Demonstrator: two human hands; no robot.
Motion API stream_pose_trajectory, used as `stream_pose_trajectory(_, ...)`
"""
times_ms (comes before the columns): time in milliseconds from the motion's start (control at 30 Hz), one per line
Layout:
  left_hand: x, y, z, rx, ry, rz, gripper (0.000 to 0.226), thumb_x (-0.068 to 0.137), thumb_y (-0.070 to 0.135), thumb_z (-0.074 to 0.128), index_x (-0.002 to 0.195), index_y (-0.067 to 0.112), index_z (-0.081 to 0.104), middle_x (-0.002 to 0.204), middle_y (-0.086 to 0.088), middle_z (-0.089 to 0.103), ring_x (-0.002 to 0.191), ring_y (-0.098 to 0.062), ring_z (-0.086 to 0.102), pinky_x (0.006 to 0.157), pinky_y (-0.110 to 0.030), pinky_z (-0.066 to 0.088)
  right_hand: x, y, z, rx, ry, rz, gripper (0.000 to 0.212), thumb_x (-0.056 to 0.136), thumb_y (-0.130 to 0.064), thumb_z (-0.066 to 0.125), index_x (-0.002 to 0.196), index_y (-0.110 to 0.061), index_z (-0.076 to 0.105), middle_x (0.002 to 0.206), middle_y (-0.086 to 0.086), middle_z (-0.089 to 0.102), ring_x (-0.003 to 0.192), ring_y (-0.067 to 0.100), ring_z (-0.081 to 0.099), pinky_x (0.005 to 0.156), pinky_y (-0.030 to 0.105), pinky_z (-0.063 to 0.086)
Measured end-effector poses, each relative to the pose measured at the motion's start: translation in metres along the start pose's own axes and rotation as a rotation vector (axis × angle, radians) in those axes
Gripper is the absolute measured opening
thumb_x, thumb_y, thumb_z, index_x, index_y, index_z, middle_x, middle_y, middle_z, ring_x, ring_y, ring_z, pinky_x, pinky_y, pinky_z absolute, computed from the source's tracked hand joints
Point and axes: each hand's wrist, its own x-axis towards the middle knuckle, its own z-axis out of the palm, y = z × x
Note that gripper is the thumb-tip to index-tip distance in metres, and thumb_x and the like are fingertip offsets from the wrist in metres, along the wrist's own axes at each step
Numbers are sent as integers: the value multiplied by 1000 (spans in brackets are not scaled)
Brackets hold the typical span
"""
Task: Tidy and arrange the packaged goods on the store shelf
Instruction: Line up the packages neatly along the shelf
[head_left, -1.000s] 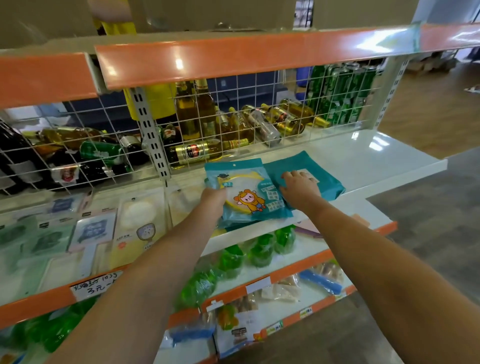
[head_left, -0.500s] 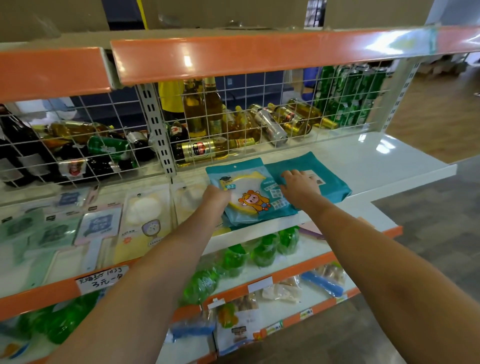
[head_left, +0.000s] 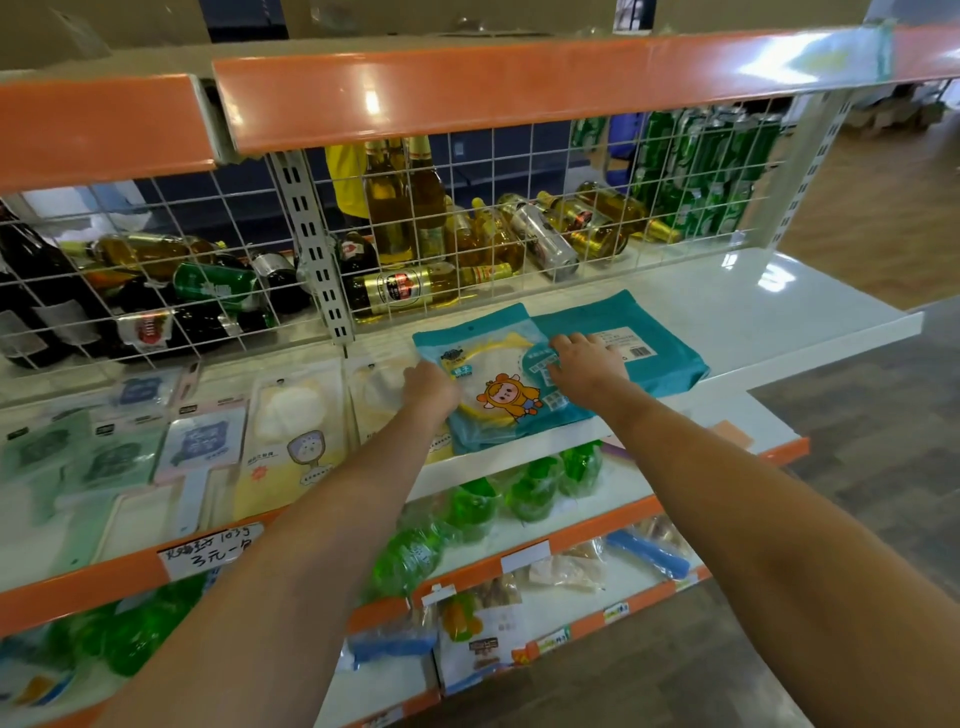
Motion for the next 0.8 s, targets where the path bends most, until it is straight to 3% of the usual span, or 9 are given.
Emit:
stream_pose_trajectory(200,1,-3,-2,186,49,127,57,92,29,58,138,5,34,135,-16,34,122,-33,39,97,-38,40,-1,-4,0,20,-3,6,42,101,-27,38,141,-14,35,140,9,45,130,27,40,110,48,31)
stream_pose_trajectory(433,4,7,-19,413,73,383,50,94,34,53,139,17,42,138,-10,39,127,-29,34,99,-40,35,0,-6,-15,37,25,21,41,100,-29,41,138,-13,41,137,11,48,125,28,45,102,43,39)
stream_pose_trajectory(800,12,17,-46,567,30,498,34,93,41,52,120,22,59,123,-6,56,117,-27,48,94,-38,40,3,-25,-33,69,11,5,45,100,-34,43,141,-15,38,142,10,44,129,29,42,102,45,40)
